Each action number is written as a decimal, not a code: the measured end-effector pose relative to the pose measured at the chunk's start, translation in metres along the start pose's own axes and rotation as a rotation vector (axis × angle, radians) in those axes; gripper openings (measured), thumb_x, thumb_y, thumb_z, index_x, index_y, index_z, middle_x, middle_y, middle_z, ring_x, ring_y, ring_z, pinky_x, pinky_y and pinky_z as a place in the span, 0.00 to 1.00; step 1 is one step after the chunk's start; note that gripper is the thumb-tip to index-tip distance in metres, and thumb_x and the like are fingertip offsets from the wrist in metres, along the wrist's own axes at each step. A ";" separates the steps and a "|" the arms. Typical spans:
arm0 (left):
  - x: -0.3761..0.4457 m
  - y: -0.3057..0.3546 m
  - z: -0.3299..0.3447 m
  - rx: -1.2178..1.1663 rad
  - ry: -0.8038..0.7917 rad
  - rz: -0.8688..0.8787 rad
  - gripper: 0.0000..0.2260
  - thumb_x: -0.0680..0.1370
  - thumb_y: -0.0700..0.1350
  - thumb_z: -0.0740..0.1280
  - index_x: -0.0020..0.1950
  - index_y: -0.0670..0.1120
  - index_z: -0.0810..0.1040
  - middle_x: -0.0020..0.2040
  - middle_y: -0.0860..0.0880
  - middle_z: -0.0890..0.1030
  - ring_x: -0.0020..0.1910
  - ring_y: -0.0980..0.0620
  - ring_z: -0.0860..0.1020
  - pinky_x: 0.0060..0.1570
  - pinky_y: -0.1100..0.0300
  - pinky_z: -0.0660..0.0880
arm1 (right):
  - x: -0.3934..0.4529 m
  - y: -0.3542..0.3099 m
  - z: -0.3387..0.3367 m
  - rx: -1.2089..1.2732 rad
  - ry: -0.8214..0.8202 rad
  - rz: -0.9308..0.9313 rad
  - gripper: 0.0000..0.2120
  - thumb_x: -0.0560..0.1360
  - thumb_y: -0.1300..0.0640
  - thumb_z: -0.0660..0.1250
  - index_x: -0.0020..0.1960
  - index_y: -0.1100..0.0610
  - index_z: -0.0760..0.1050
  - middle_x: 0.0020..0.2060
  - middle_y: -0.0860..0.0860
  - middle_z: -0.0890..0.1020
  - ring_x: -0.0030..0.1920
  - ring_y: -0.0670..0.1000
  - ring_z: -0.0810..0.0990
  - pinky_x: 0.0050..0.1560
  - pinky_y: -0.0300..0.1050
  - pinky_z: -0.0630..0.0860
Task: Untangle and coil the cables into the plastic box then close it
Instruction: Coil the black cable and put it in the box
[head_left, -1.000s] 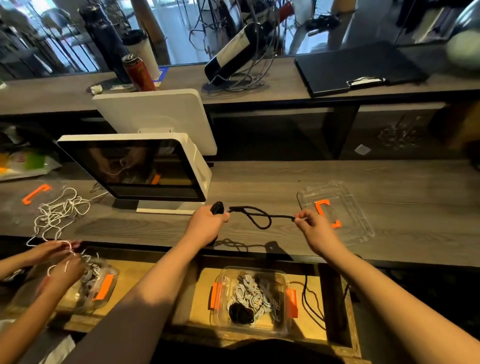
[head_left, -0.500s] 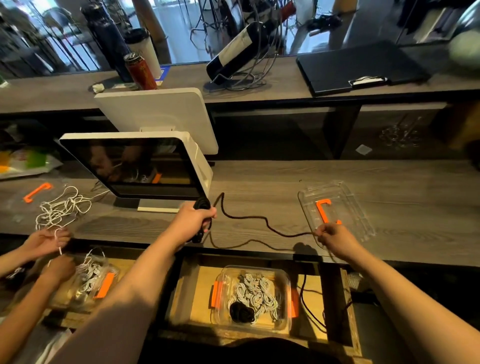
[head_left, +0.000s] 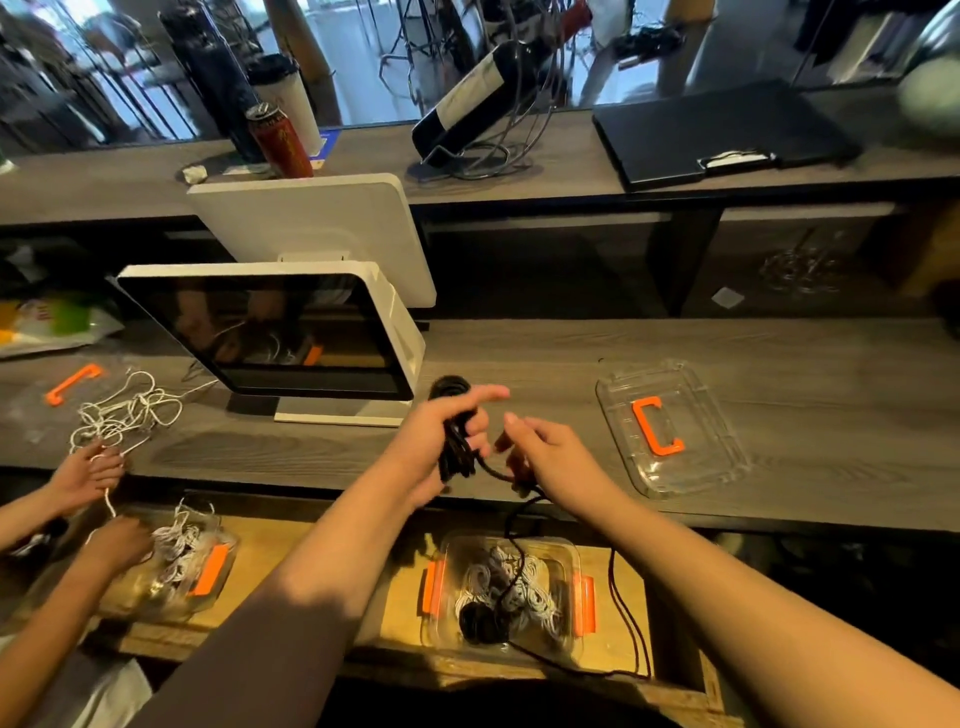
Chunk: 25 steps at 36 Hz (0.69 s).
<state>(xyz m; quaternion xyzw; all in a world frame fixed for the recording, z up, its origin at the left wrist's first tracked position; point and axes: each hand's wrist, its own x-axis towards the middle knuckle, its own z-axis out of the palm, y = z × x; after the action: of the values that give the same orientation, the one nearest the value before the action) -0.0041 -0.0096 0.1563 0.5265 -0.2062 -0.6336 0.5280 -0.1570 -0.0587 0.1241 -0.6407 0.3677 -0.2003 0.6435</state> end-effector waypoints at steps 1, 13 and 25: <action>0.000 -0.001 0.001 -0.117 0.036 0.028 0.13 0.82 0.44 0.60 0.59 0.39 0.78 0.31 0.51 0.68 0.27 0.55 0.67 0.33 0.60 0.69 | -0.002 0.003 0.003 -0.010 0.007 -0.004 0.17 0.83 0.46 0.58 0.45 0.55 0.79 0.31 0.50 0.76 0.32 0.51 0.74 0.36 0.49 0.73; 0.008 -0.008 0.013 0.206 0.646 0.294 0.13 0.75 0.32 0.64 0.50 0.49 0.77 0.45 0.50 0.75 0.41 0.52 0.73 0.43 0.55 0.72 | -0.043 -0.008 0.028 -0.505 -0.262 -0.079 0.16 0.84 0.47 0.57 0.40 0.50 0.73 0.33 0.47 0.76 0.34 0.45 0.73 0.37 0.43 0.69; 0.001 -0.014 0.013 0.612 0.000 -0.116 0.25 0.80 0.67 0.56 0.43 0.48 0.79 0.33 0.49 0.78 0.33 0.53 0.75 0.35 0.59 0.71 | -0.029 -0.046 -0.013 -0.572 -0.093 -0.263 0.08 0.82 0.53 0.61 0.53 0.51 0.79 0.40 0.43 0.81 0.38 0.38 0.77 0.39 0.33 0.71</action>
<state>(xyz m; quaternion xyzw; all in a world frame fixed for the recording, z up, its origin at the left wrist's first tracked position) -0.0215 -0.0091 0.1493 0.6719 -0.3569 -0.5711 0.3082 -0.1756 -0.0512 0.1764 -0.8463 0.2933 -0.1406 0.4219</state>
